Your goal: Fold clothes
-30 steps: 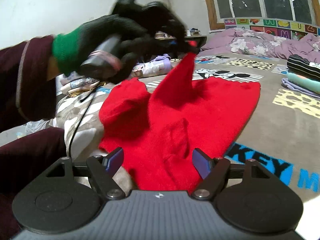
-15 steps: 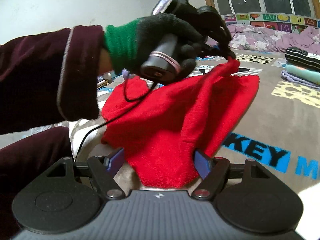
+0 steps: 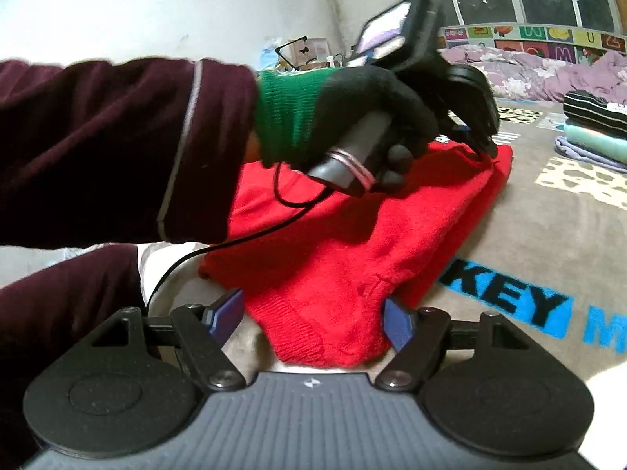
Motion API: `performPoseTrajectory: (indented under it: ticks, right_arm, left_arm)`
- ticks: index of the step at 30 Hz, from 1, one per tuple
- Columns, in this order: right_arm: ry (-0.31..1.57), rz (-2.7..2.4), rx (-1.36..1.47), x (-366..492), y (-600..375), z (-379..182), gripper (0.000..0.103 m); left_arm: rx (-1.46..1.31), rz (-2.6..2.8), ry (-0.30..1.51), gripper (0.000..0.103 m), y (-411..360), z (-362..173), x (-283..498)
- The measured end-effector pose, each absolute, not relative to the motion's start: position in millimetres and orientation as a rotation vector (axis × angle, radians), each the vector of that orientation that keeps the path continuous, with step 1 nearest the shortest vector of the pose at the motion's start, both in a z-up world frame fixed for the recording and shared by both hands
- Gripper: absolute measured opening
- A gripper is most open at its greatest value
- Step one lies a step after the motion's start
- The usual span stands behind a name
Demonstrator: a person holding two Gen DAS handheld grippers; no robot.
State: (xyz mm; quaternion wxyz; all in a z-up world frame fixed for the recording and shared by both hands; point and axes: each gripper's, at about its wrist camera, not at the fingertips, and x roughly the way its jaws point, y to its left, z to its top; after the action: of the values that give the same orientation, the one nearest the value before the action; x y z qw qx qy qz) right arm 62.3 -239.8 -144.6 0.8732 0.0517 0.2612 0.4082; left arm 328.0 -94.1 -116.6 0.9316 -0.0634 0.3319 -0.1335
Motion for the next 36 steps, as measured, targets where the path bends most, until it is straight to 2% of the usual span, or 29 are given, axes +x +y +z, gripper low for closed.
performPoseTrajectory:
  ticks: [6,9,11,15,17,19,22,25,31,33,34,35,36]
  right_arm:
    - [0.549,0.834,0.173,68.0,-248.2,-143.4,0.074]
    - [0.546,0.791,0.260,74.8,-254.9,-144.1,0.073]
    - [0.538,0.751,0.336,80.9,-260.2,-146.0,0.058]
    - [0.550,0.670,0.457,95.7,-270.0,-155.8,0.037]
    - [0.569,0.663,0.501,104.4,-273.5,-159.9,0.019]
    - [0.608,0.687,0.576,113.5,-277.6,-163.1,0.015]
    - [0.636,0.739,0.713,120.0,-282.7,-165.7,0.014]
    - [0.590,0.753,0.609,115.8,-272.3,-154.6,0.014]
    - [0.676,0.728,0.395,119.9,-244.7,-156.7,0.014]
    - [0.654,0.733,0.352,116.9,-241.4,-151.9,0.023]
    - [0.643,0.732,0.350,116.3,-241.7,-149.9,0.036]
    - [0.629,0.721,0.371,117.5,-245.2,-148.6,0.045]
    - [0.614,0.708,0.406,119.2,-250.9,-147.9,0.046]
  left_arm:
    - [-0.308,-0.221,0.667,0.033,-31.6,-110.7,304.8]
    - [-0.372,-0.202,0.695,0.033,-12.4,-117.7,303.7]
    - [-0.412,-0.198,0.707,0.033,-4.1,-121.9,303.3]
    - [-0.425,-0.223,0.717,0.033,-3.1,-126.1,298.6]
    - [-0.413,-0.234,0.720,0.033,-5.3,-128.1,295.9]
    - [-0.403,-0.237,0.719,0.033,-5.4,-129.6,293.1]
    - [-0.392,-0.238,0.715,0.033,-4.3,-130.8,289.9]
    - [-0.392,-0.236,0.710,0.033,-1.8,-129.8,287.2]
    - [-0.360,-0.234,0.690,0.033,-1.2,-123.4,278.6]
    - [-0.348,-0.235,0.677,0.033,-2.1,-119.7,273.5]
    - [-0.341,-0.235,0.670,0.033,-2.6,-117.8,270.9]
    - [-0.333,-0.241,0.662,0.033,-3.7,-115.2,267.7]
    - [-0.329,-0.247,0.656,0.033,-4.6,-113.0,264.9]
